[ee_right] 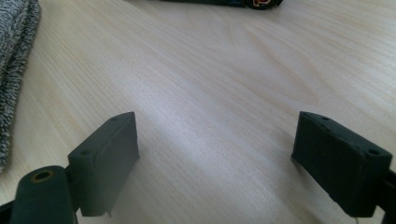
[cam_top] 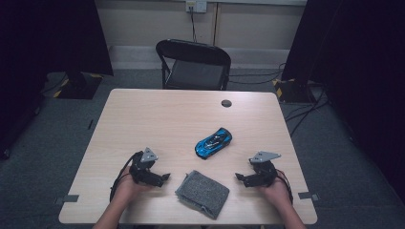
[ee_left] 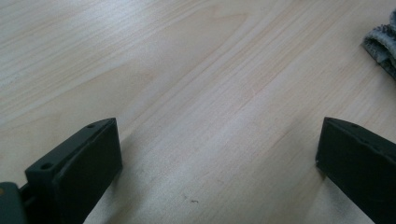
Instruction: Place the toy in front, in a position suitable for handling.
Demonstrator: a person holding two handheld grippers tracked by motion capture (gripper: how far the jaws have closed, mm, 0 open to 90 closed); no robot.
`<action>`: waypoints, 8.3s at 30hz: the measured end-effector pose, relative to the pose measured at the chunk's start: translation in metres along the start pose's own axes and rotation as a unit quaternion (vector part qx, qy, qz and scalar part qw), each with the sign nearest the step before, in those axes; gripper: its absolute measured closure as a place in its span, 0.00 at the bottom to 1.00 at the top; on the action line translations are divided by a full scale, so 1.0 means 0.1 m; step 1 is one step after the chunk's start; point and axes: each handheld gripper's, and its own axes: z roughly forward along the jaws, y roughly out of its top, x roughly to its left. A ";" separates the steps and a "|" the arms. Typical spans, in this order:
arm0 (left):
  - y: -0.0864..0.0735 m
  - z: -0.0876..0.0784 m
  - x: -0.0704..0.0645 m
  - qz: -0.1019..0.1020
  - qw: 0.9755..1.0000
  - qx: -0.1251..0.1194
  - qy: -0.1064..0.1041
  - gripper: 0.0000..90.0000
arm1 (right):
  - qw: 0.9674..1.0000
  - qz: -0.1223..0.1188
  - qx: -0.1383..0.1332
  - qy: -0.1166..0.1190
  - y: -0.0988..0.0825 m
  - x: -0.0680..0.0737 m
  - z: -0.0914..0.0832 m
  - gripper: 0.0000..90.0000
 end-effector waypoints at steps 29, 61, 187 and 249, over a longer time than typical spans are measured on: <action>0.21 -0.09 -0.08 -0.020 0.999 0.014 -0.025 0.19 | 1.000 0.001 0.000 0.000 0.01 0.00 0.01 0.15; 0.87 0.17 -0.15 0.021 0.998 -0.009 -0.056 0.19 | 1.000 0.001 -0.001 -0.001 0.01 -0.01 0.01 0.15; 1.62 1.49 -0.55 0.058 0.996 0.022 -0.059 0.28 | 1.000 0.002 -0.001 -0.002 0.01 -0.01 0.01 0.15; 1.69 1.37 -0.50 0.044 0.998 0.032 -0.027 0.31 | 1.000 0.002 -0.002 -0.002 0.01 -0.01 0.01 0.16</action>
